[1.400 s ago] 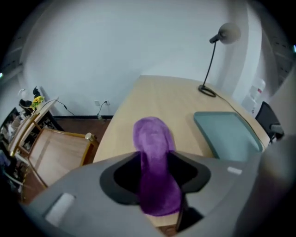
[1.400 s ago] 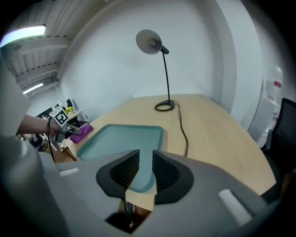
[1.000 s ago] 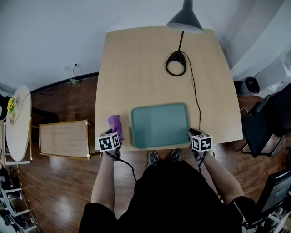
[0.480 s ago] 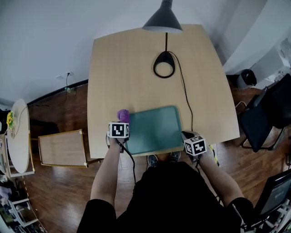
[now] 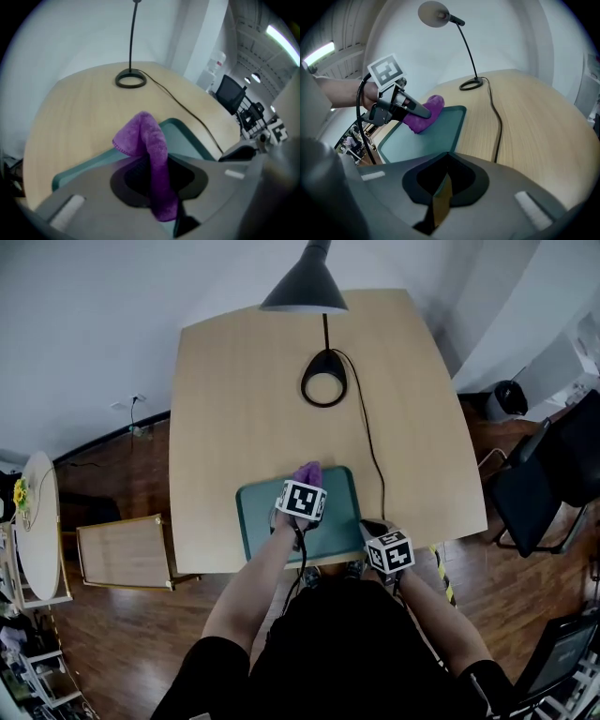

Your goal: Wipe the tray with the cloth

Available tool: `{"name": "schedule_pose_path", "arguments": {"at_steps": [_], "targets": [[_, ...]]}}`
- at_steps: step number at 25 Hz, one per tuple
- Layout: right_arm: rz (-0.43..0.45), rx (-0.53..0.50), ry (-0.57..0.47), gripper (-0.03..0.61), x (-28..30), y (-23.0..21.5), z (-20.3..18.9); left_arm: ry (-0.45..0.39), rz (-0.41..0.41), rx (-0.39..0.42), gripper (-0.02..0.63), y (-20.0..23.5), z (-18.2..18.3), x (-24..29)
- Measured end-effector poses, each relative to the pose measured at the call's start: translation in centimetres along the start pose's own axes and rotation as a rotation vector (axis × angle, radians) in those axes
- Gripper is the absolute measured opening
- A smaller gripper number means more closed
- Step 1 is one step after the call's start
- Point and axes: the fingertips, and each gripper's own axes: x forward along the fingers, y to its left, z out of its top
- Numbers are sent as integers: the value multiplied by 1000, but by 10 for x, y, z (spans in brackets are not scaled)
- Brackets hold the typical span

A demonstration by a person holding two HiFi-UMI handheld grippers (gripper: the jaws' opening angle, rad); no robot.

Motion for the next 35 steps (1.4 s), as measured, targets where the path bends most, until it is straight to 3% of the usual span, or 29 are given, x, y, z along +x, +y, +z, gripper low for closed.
{"name": "schedule_pose_path", "arguments": {"at_steps": [3, 6, 11, 16, 20, 27, 31, 35], "targets": [[8, -20, 3, 3, 0, 2, 0, -4, -87, -25, 109, -41, 13, 14], [18, -47, 13, 4, -1, 1, -2, 0, -116, -6, 109, -68, 17, 27], [48, -73, 20, 4, -1, 0, -1, -27, -129, -17, 109, -70, 14, 26], [37, -89, 33, 3, 0, -3, 0, -53, -88, -81, 109, -27, -8, 5], [10, -76, 42, 3, 1, -6, 1, -69, -23, -182, 109, 34, -46, -26], [-32, -32, 27, 3, 0, -12, 2, -90, 92, -281, 109, 125, -116, -77], [-50, -18, 22, 3, 1, -12, 3, -94, 115, -285, 109, 139, -134, -90], [-65, -17, 18, 3, 2, -9, 3, -87, 83, -258, 109, 122, -130, -86]]}}
